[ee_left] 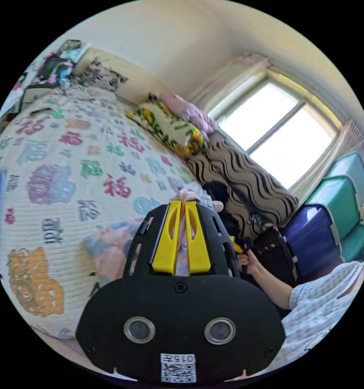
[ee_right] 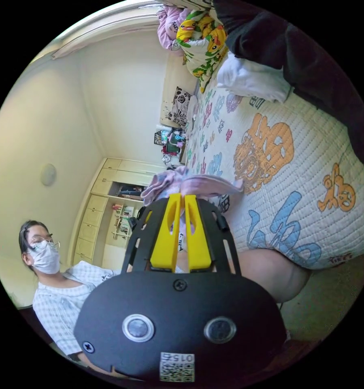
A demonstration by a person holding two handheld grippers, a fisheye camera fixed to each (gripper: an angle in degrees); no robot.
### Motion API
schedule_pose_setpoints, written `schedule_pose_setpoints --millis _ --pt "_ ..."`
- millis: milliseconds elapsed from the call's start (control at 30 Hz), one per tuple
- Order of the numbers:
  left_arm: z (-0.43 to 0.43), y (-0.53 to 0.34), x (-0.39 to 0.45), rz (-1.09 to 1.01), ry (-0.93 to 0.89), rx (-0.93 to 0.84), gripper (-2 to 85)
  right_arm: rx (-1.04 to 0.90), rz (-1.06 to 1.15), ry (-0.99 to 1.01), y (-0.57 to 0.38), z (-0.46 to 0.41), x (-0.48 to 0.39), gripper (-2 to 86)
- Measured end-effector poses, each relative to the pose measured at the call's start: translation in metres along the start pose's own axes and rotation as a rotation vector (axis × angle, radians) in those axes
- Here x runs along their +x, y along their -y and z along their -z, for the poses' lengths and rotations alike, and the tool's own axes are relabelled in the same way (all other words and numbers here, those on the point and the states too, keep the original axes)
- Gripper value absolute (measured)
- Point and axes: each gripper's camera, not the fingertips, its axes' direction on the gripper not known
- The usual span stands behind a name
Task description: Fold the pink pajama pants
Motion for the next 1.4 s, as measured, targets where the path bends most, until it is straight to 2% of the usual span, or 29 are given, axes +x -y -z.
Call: schedule_pose_setpoints --millis 67,133,233,300,400,533,600,667,767,900,1000,1067,1133,1200,1300,1400 --pt "0.076 0.001 -0.02 0.053 0.071 0.157 -0.4 0.018 -0.023 -0.063 -0.002 -0.002 0.002 1.8" --pt "0.127 -0.006 -0.035 0.092 0.124 0.235 -0.4 0.026 -0.051 -0.149 -0.005 -0.006 0.005 2.8" --pt "0.176 -0.024 -0.065 0.191 0.153 0.222 -0.4 0.03 -0.069 -0.273 -0.014 -0.021 0.005 5.8" --pt "0.177 -0.035 -0.081 0.263 0.078 0.142 -0.4 0.04 -0.033 -0.374 -0.024 -0.034 -0.007 6.9" --pt "0.157 -0.059 -0.086 0.336 0.073 0.046 -0.4 0.025 0.086 -0.471 -0.046 -0.071 -0.04 9.2" --pt "0.154 -0.094 -0.092 0.484 -0.109 0.151 -0.4 0.099 0.211 -0.588 -0.086 -0.117 -0.083 9.7" --pt "0.154 -0.105 -0.094 0.545 -0.186 0.182 -0.3 0.113 0.282 -0.52 -0.101 -0.137 -0.095 8.7" --pt "0.151 -0.109 -0.089 0.561 -0.207 0.119 -0.2 -0.115 0.342 -0.417 -0.105 -0.188 -0.102 8.7" --pt "0.153 -0.113 -0.076 0.569 -0.181 0.079 -0.1 -0.286 0.398 -0.311 -0.118 -0.254 -0.102 8.3" --pt "0.167 -0.117 -0.063 0.603 -0.135 0.098 0.5 -0.564 0.358 -0.32 -0.133 -0.348 -0.078 8.6" --pt "0.181 -0.109 -0.044 0.598 0.017 0.044 2.1 -0.711 0.308 -0.29 -0.151 -0.416 -0.061 8.6" --pt "0.195 -0.101 -0.029 0.563 0.186 0.005 4.7 -0.831 0.273 -0.375 -0.171 -0.468 -0.047 8.4" --pt "0.208 -0.098 -0.021 0.55 0.264 0.022 6.4 -0.876 0.285 -0.441 -0.187 -0.495 -0.043 8.2" --pt "0.218 -0.095 -0.019 0.57 0.299 0.05 8.0 -0.832 0.307 -0.51 -0.197 -0.505 -0.045 8.1" --pt "0.221 -0.089 -0.019 0.593 0.242 0.089 11.6 -0.759 0.313 -0.518 -0.204 -0.503 -0.048 8.6" --pt "0.208 -0.077 -0.017 0.596 0.193 0.092 13.6 -0.844 0.294 -0.517 -0.215 -0.519 -0.045 9.4"
